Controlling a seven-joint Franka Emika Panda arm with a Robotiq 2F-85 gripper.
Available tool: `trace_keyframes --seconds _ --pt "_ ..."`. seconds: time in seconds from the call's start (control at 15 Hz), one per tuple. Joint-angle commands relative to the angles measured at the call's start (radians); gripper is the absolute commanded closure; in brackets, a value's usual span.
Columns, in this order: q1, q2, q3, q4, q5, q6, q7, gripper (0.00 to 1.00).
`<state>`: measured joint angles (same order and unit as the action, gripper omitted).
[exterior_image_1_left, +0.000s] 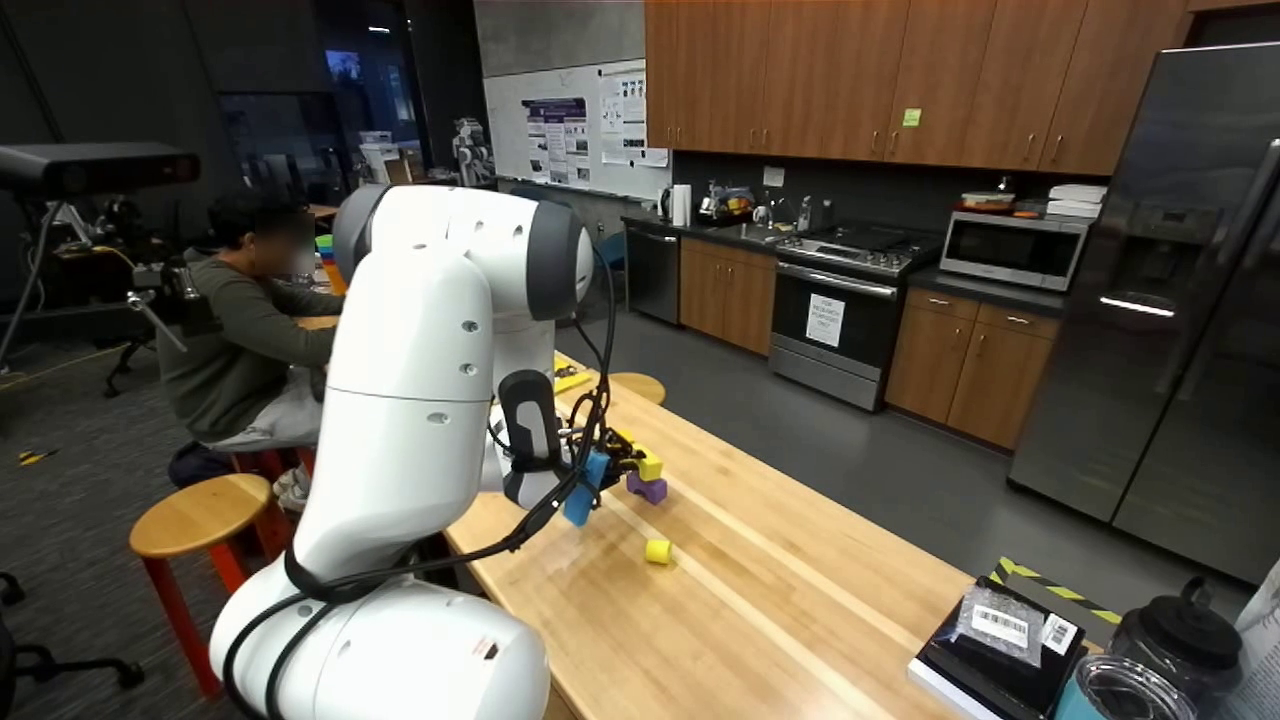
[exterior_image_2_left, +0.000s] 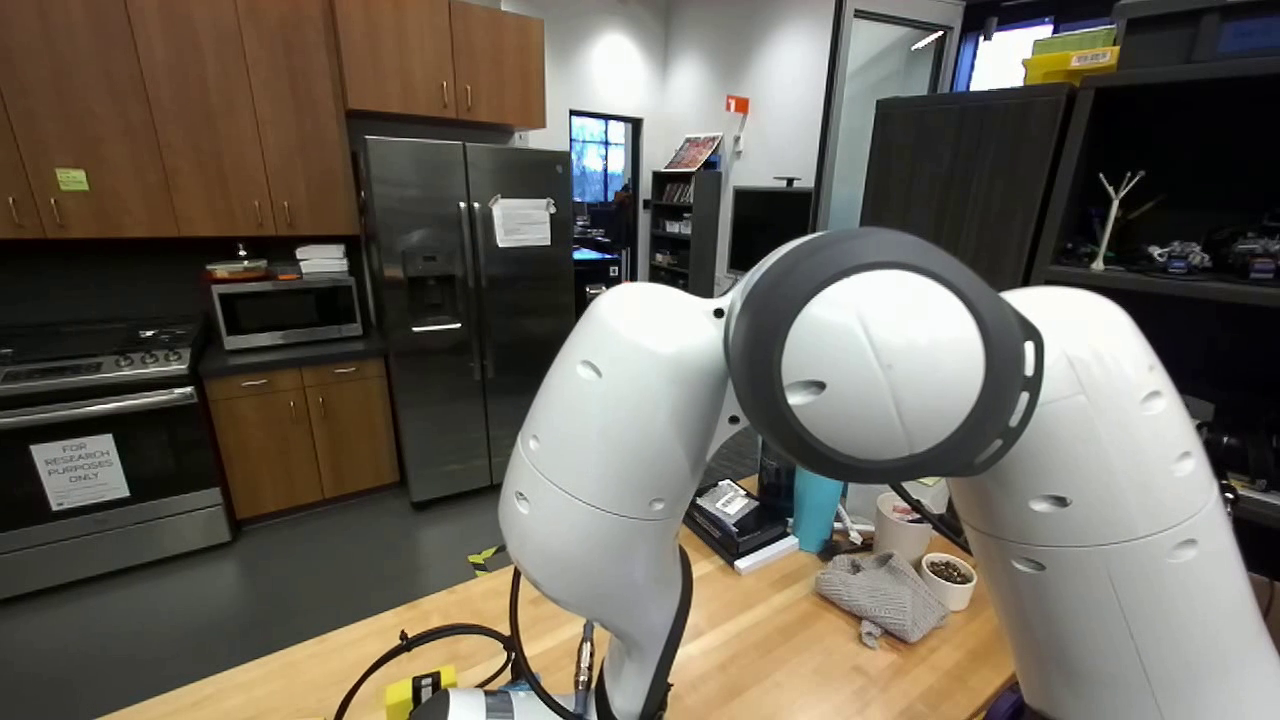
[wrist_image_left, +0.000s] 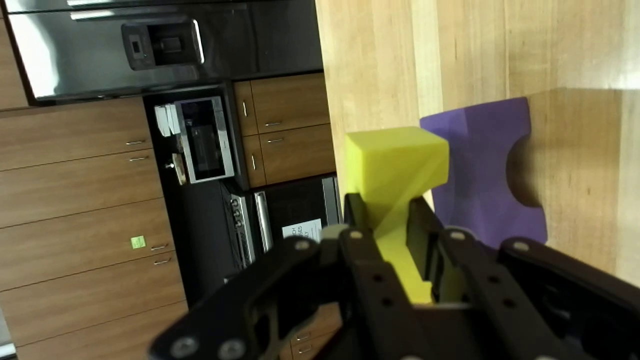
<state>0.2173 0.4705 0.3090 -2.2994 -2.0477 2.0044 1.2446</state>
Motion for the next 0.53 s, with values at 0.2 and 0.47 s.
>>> trace_keyframes --seconds 0.2,0.47 --pt "-0.015 -0.002 -0.010 0.001 -0.030 0.028 -0.001 0.94" --pt "-0.017 -0.001 -0.010 0.001 -0.028 0.035 -0.002 0.94"
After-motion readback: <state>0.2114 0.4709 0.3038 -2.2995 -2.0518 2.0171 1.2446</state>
